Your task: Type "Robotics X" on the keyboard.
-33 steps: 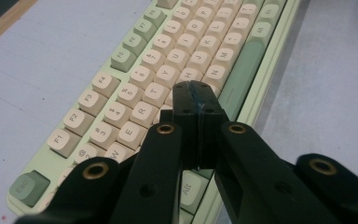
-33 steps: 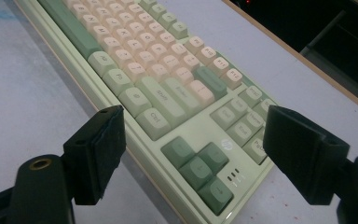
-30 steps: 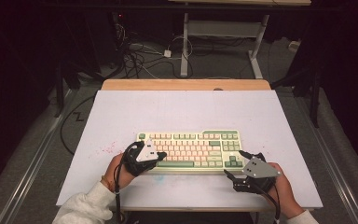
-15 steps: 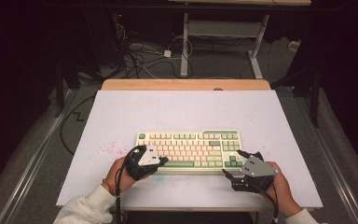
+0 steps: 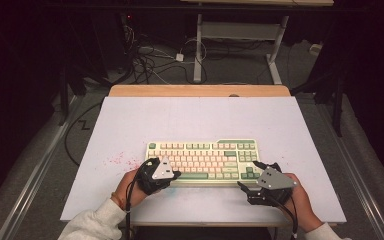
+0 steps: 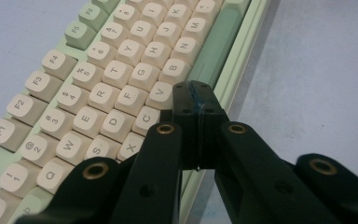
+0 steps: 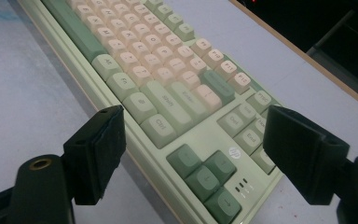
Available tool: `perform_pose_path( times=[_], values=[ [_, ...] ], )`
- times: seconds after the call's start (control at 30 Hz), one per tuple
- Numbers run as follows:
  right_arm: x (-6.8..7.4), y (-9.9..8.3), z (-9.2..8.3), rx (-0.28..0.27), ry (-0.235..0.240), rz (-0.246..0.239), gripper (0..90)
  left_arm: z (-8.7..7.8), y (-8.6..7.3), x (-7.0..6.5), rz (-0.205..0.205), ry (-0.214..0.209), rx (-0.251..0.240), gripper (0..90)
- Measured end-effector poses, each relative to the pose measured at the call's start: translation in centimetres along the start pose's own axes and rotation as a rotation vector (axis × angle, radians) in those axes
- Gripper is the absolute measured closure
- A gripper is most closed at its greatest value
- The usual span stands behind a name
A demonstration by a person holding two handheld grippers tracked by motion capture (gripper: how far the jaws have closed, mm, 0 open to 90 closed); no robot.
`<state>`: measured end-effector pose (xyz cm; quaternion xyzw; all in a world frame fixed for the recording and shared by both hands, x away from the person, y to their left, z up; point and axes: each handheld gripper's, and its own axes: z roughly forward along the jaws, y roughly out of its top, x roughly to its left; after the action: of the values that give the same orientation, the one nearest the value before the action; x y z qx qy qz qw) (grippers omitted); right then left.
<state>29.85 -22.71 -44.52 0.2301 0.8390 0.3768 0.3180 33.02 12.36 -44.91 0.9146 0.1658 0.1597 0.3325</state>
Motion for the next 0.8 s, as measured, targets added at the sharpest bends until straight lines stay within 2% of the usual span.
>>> perform_pose_path(
  times=[0.53, 0.8],
  values=[
    [-0.08, -0.21, -0.21, 0.003, -0.006, -0.001, 21.9, 0.67, 0.09, -0.07, 0.015, -0.004, 0.023, 87.5],
    [-0.10, -0.20, -0.19, 0.004, -0.008, -0.003, 21.9, 0.74, 0.11, -0.04, 0.012, -0.002, 0.019, 87.5]
  ],
)
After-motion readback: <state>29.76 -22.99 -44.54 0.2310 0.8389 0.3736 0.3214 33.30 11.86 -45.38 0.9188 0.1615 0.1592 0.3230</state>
